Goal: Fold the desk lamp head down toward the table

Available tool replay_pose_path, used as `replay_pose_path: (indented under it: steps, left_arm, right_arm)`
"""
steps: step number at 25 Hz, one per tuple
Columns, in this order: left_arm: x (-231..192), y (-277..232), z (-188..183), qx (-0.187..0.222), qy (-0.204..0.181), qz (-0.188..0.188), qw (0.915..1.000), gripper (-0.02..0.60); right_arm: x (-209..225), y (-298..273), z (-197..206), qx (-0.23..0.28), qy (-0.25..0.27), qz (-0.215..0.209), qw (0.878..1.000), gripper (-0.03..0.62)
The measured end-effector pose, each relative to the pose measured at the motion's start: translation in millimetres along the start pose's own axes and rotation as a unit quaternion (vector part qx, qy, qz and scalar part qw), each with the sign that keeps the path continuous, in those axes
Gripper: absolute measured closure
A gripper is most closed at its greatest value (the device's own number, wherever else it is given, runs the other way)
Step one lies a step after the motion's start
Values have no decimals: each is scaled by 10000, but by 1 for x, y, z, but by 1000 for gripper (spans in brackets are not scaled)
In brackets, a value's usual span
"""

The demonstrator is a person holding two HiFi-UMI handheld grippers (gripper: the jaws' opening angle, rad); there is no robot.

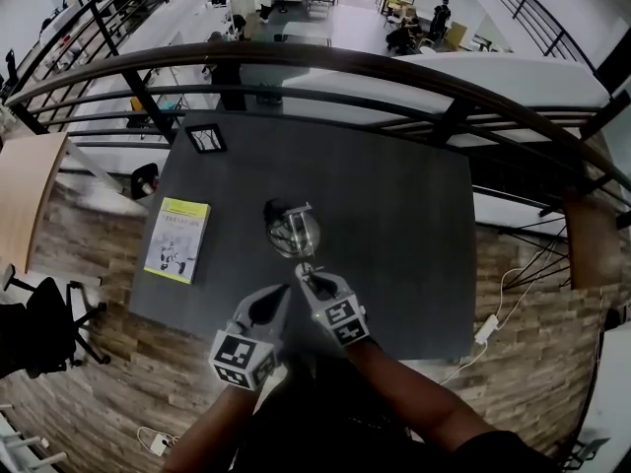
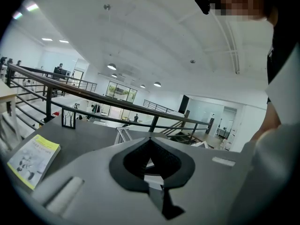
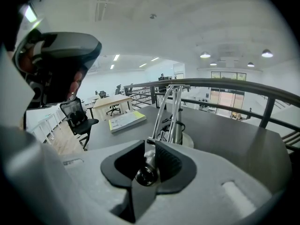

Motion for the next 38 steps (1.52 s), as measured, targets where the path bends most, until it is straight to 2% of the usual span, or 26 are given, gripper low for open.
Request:
replay_pose_path:
  steps: [4, 7, 12, 16, 23, 26, 32, 38]
  left_arm:
    - [1, 5, -5, 62, -62, -1, 10000, 580]
    - [3, 12, -13, 134, -87, 43, 9999, 580]
    - [22, 27, -40, 406, -235, 270, 9985, 580]
    - [47, 42, -64, 742, -416, 517, 9950, 580]
    - [91, 61, -88, 1151, -560, 697, 9893, 580]
    - [107, 63, -89, 1277, -600, 655, 9878, 580]
    - [145, 71, -80, 1420, -619, 343, 9873, 580]
    - [209, 73, -42, 1450, -647, 92, 9873, 580]
  right_arm:
    - [1, 5, -7, 40, -74, 29, 10000, 519]
    - [-1, 25, -23, 257, -75, 79, 9996, 520]
    - [-12, 80, -80, 1034, 36, 212, 9944, 537]
    - [-31, 134, -125, 1686, 213, 211, 9852, 589]
    - [-50, 204, -160, 2272, 370, 70, 9731, 589]
    - [-48, 224, -163, 2425, 448, -4, 9691, 589]
    - [-48, 257, -150, 2529, 575, -293, 9653, 589]
    - [-56, 308, -113, 2587, 737, -607, 9612, 589]
Point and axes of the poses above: the fingertips, and each gripper's own axes: y backward along the fingers, x to its right, z out of its underside, the point moved 5 cm from there along y, backward along the fingers, and after that the axes turned 3 degrees about y, right-handed, at the moved point
